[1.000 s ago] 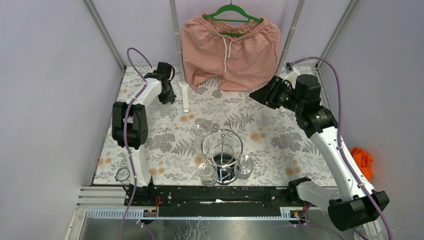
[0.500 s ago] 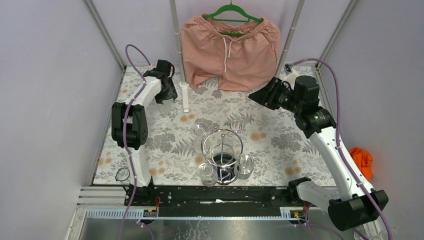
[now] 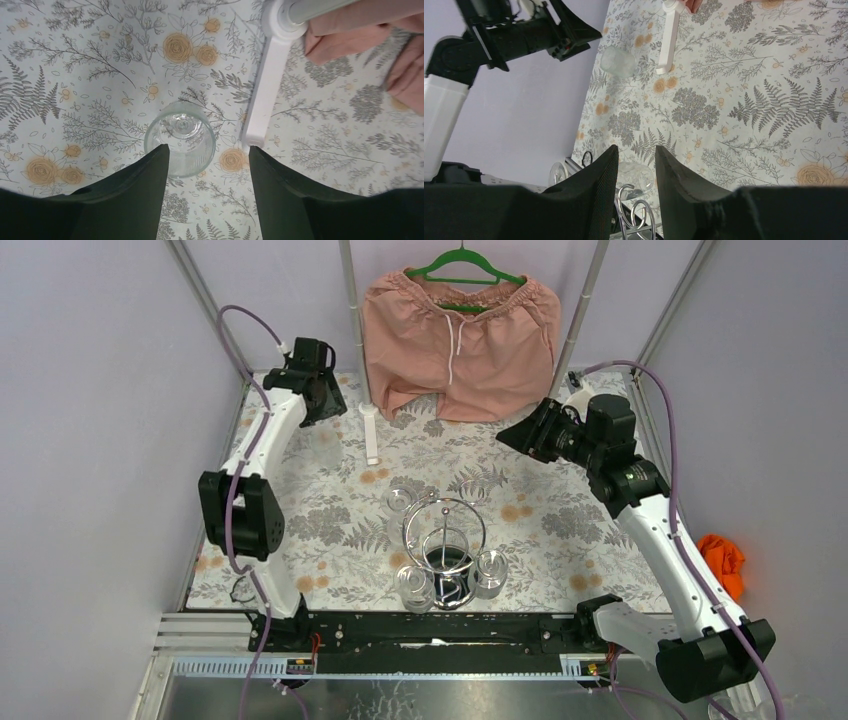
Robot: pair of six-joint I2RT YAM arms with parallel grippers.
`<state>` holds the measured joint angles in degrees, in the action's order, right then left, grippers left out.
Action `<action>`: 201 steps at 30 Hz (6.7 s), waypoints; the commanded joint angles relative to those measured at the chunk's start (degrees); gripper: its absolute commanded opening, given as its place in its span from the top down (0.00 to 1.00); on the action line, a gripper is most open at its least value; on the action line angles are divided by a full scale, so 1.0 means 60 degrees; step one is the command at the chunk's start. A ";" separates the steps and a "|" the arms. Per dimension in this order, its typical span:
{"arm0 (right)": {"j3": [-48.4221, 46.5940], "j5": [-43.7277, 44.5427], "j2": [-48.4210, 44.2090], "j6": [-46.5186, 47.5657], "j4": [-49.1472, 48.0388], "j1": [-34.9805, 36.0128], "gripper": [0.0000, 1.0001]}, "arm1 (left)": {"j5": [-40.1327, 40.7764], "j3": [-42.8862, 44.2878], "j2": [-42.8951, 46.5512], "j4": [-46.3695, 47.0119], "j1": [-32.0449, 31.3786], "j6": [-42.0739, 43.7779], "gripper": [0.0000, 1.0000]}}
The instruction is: Take the wine glass off the wine glass rack
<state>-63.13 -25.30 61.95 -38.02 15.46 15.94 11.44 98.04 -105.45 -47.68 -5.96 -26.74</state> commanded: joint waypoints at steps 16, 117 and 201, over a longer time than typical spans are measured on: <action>0.0970 -0.0621 -0.0775 -0.0314 -0.0575 -0.0052 0.59 | -0.4191 -0.1216 0.4976 0.1988 -0.1160 -0.1150 0.28; 0.2070 -0.0443 -0.1684 -0.0989 -0.1000 -0.0051 0.60 | -0.7900 -1.0775 1.2113 0.6702 -0.2193 -0.6864 0.77; 0.2465 -0.0846 -0.1510 -0.1188 -0.1446 -0.0058 0.59 | -0.6121 -0.8536 1.1808 0.4887 -0.2288 -0.6969 1.00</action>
<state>-47.90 -29.52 53.32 -45.34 9.19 15.94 -28.16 43.05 -35.59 -18.02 -19.46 -71.29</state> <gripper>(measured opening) 0.404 0.039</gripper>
